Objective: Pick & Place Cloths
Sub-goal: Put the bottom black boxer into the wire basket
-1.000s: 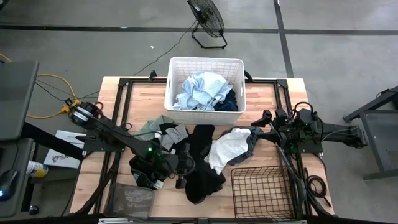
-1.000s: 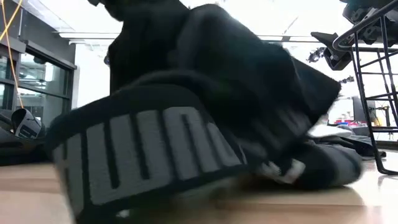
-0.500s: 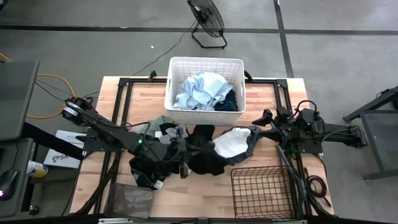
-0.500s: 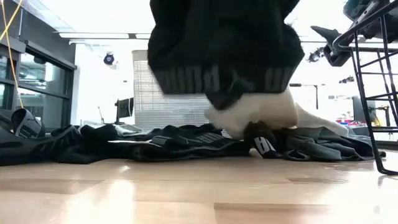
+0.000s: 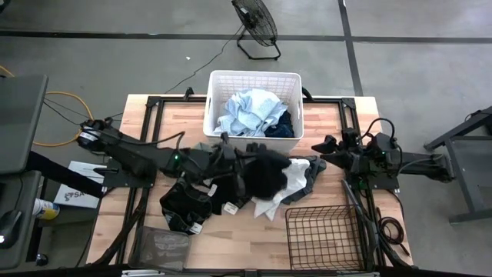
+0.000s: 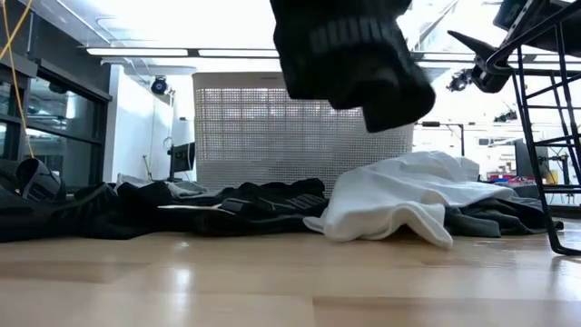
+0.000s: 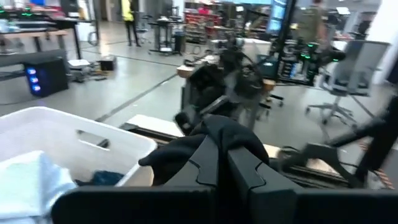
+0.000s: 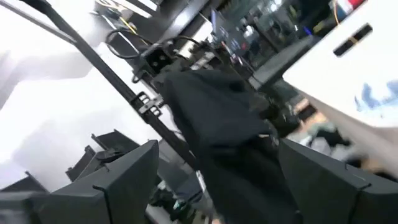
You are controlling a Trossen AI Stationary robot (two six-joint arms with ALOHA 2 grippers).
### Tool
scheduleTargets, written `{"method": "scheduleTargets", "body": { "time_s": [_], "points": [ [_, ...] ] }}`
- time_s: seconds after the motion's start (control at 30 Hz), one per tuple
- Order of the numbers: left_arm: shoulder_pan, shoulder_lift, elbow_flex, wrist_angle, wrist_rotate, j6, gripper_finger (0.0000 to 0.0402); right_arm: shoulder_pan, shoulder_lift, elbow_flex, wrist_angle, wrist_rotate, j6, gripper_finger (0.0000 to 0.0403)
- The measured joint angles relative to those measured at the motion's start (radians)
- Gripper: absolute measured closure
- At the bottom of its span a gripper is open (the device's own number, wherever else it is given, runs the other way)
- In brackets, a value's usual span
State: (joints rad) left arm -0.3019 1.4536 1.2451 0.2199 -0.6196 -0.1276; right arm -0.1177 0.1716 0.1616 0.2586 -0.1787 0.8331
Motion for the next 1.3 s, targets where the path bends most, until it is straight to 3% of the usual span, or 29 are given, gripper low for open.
{"method": "scheduleTargets", "body": {
  "time_s": [0.33,0.8,1.07,1.3],
  "points": [
    [0.074,0.000,0.040,0.005,0.098,0.000,0.0402,0.086,0.198,0.035,0.140,0.111,-0.257,0.0082],
    [0.075,0.000,0.040,0.010,0.108,-0.004,0.0401,0.301,0.593,0.309,0.143,0.340,-0.760,0.0082],
    [0.075,0.000,0.040,0.010,0.108,-0.008,0.0401,0.365,0.785,0.467,0.143,0.443,-0.968,0.0082],
    [0.075,0.000,0.040,0.010,0.107,-0.012,0.0402,0.383,0.923,0.540,0.146,0.570,-1.048,0.0082]
  ]
}}
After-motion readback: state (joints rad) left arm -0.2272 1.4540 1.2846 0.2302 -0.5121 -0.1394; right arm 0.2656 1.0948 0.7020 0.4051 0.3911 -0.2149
